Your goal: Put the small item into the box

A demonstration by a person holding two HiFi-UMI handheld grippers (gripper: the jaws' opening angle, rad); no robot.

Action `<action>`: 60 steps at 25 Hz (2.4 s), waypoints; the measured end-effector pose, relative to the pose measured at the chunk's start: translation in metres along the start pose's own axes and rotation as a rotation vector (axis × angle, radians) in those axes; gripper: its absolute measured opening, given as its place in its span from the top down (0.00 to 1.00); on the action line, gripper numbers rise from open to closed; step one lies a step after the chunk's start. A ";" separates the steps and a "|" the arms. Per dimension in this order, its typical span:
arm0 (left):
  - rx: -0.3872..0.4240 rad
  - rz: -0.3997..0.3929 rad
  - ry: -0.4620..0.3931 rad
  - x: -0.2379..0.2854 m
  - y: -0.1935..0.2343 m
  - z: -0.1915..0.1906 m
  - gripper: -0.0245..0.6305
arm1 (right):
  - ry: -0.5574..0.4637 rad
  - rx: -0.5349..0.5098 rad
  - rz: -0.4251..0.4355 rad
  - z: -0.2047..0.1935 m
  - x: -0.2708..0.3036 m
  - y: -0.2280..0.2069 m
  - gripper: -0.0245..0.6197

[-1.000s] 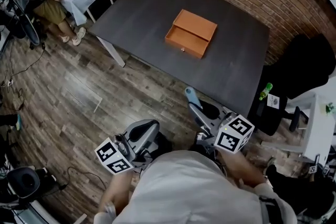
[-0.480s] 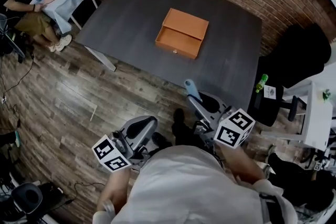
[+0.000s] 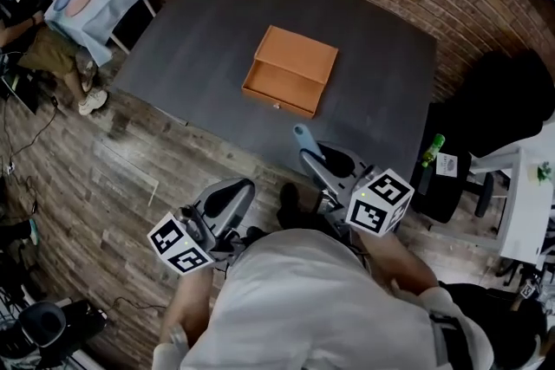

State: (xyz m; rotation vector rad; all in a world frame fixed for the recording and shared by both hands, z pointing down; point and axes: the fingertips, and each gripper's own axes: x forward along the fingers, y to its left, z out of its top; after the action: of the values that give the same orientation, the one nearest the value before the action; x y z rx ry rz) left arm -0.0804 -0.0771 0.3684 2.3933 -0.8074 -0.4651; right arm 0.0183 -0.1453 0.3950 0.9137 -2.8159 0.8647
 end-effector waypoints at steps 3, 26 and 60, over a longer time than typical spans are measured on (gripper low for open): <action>-0.003 0.013 0.007 0.020 0.010 0.000 0.94 | 0.020 -0.001 0.015 0.006 0.002 -0.016 0.81; -0.038 -0.046 0.097 0.035 0.056 0.016 0.94 | 0.009 0.033 -0.096 0.011 0.034 -0.046 0.81; -0.041 0.010 0.118 0.039 0.125 0.027 0.94 | 0.087 0.008 -0.140 0.002 0.082 -0.080 0.81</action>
State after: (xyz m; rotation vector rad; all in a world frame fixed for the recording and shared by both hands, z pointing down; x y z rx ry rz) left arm -0.1187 -0.1953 0.4177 2.3533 -0.7494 -0.3303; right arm -0.0042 -0.2428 0.4503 1.0334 -2.6414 0.8753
